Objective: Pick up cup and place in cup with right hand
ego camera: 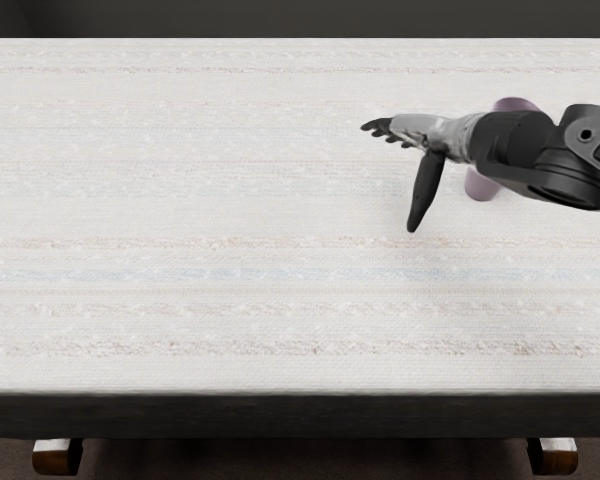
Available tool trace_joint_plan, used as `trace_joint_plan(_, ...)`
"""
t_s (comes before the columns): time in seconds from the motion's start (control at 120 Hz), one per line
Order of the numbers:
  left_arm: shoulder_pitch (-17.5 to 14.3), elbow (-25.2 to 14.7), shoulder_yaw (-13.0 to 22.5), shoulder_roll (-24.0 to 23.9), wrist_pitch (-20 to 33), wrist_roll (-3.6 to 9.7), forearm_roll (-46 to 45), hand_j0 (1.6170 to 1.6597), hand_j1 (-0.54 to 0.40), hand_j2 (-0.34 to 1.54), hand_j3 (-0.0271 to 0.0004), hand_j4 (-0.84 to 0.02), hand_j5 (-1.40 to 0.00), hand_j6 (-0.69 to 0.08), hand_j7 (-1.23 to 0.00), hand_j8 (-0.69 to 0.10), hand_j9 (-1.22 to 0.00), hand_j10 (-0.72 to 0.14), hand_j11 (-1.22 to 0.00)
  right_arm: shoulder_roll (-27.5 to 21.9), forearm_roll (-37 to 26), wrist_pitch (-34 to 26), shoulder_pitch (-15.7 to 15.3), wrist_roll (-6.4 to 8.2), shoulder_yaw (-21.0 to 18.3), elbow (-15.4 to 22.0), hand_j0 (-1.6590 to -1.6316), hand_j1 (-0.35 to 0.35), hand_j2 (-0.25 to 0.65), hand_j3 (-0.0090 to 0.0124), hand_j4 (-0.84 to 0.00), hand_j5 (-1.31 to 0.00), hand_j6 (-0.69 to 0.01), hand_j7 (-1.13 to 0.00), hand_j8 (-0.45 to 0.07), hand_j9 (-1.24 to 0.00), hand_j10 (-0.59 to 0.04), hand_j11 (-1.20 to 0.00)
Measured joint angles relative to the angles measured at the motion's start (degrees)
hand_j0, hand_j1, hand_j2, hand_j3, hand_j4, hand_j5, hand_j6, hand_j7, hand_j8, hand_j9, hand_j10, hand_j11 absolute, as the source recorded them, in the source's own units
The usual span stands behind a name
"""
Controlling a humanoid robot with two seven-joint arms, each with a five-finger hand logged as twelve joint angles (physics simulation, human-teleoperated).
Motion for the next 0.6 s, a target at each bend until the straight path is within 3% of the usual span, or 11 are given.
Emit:
trace_joint_plan(0.15, 0.0, 0.0, 0.0, 0.0, 0.0, 0.00, 0.0, 1.6581, 0.349, 0.00, 0.0000, 0.000, 0.00, 0.000, 0.00, 0.000, 0.00, 0.000, 0.00, -10.5, 10.7, 13.8, -4.6, 11.23, 0.8, 6.7, -1.6580, -0.313, -0.005, 0.0000, -0.034, -0.04, -0.035, -0.04, -0.033, -0.04, -0.033, -0.04)
trace_joint_plan(0.208, 0.0, 0.0, 0.0, 0.0, 0.0, 0.00, 0.0, 1.6581, 0.349, 0.00, 0.0000, 0.000, 0.00, 0.000, 0.00, 0.000, 0.00, 0.000, 0.00, -14.7, 13.6, 17.9, -6.2, 15.71, 0.9, 7.5, -1.6581, -0.314, -0.005, 0.0000, -0.033, -0.04, -0.034, -0.04, -0.033, -0.04, -0.032, -0.04)
trace_joint_plan(0.267, 0.0, 0.0, 0.0, 0.0, 0.0, 0.00, 0.0, 1.6581, 0.349, 0.00, 0.0000, 0.000, 0.00, 0.000, 0.00, 0.000, 0.00, 0.000, 0.00, -18.0, 16.1, 20.3, -7.3, 18.68, 1.0, 6.7, -1.6581, -0.314, -0.005, 0.0000, -0.033, -0.04, -0.034, -0.04, -0.033, -0.04, -0.032, -0.04)
trace_joint_plan(0.392, 0.0, 0.0, 0.0, 0.0, 0.0, 0.00, 0.0, 1.6581, 0.349, 0.00, -0.0001, 0.000, 0.00, 0.000, 0.00, 0.000, 0.00, 0.000, 0.00, -21.7, 18.5, 22.5, -9.3, 21.49, 1.1, 4.7, -1.6581, -0.315, -0.004, 0.0000, -0.033, -0.04, -0.034, -0.04, -0.033, -0.04, -0.032, -0.04)
trace_joint_plan(0.6, 0.1, -0.1, 0.0, 0.0, 0.0, 0.00, 0.0, 1.6581, 0.349, 0.00, -0.0001, 0.000, 0.00, 0.000, 0.00, 0.000, 0.00, 0.000, 0.00, -22.6, 19.6, 23.3, -11.3, 22.28, 1.0, 3.9, -1.6581, -0.315, -0.004, 0.0000, -0.033, -0.04, -0.034, -0.04, -0.033, -0.04, -0.032, -0.04)
